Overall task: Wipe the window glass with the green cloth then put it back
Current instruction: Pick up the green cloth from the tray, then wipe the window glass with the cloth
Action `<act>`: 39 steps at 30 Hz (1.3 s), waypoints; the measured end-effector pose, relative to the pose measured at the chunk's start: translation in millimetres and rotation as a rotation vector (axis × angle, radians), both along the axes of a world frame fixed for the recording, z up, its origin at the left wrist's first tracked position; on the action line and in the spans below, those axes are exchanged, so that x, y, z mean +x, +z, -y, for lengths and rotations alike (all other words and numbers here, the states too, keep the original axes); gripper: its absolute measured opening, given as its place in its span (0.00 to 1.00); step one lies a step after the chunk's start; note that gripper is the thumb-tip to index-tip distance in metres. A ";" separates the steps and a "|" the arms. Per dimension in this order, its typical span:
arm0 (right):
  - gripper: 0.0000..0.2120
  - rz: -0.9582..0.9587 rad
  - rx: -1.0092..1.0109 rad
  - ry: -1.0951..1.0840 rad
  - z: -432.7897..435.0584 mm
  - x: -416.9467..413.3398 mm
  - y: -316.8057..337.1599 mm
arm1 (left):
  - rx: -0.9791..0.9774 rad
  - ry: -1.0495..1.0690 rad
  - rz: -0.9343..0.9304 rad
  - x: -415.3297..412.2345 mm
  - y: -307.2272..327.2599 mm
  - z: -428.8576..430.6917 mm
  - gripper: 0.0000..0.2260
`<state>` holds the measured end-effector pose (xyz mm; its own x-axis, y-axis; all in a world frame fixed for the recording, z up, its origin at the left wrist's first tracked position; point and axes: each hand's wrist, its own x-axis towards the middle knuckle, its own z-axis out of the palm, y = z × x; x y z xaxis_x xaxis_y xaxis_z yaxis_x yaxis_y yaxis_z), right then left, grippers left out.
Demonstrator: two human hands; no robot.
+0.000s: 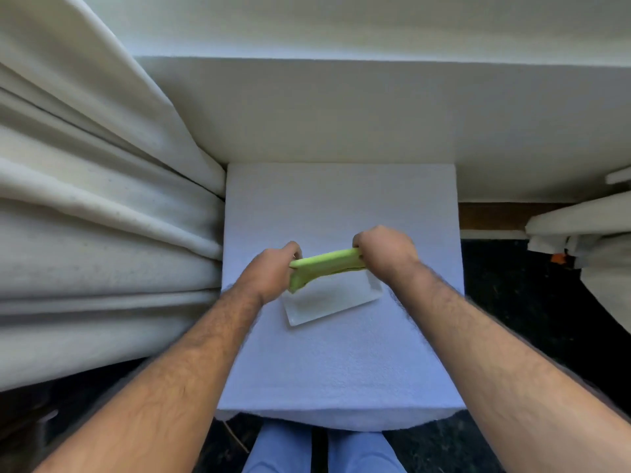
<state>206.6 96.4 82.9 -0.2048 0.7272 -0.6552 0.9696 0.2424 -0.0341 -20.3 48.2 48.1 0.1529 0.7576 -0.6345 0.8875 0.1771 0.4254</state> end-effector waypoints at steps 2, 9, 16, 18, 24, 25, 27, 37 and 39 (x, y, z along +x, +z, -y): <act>0.15 -0.021 0.043 0.006 -16.0 -3.8 34.7 | 0.055 -0.019 -0.029 -4.0 30.1 -22.9 0.14; 0.10 -0.076 0.315 -0.010 -84.9 -12.2 191.9 | 0.296 -0.191 -0.126 -21.3 181.7 -122.3 0.07; 0.07 -0.111 0.537 0.030 -121.7 -21.2 377.6 | 0.572 -0.145 -0.128 -34.3 373.0 -183.6 0.05; 0.06 -0.110 0.602 0.057 -127.8 -24.0 426.5 | 0.641 -0.141 -0.127 -36.7 423.1 -193.8 0.05; 0.07 -0.095 0.816 0.121 -139.6 -28.8 563.1 | 0.827 -0.065 -0.066 -48.7 566.5 -212.6 0.06; 0.07 -0.096 0.851 0.129 -138.7 -30.6 583.7 | 0.855 -0.058 -0.063 -52.3 587.6 -214.4 0.06; 0.09 -0.095 0.910 0.145 -137.8 -34.4 624.4 | 0.920 -0.068 -0.079 -58.3 628.9 -218.8 0.07; 0.09 -0.281 1.194 0.188 -130.2 -25.1 798.0 | 1.146 0.000 0.081 -76.3 814.5 -209.5 0.10; 0.11 -0.333 1.245 0.216 -127.9 -22.0 826.5 | 1.187 0.036 0.106 -78.5 843.4 -202.3 0.12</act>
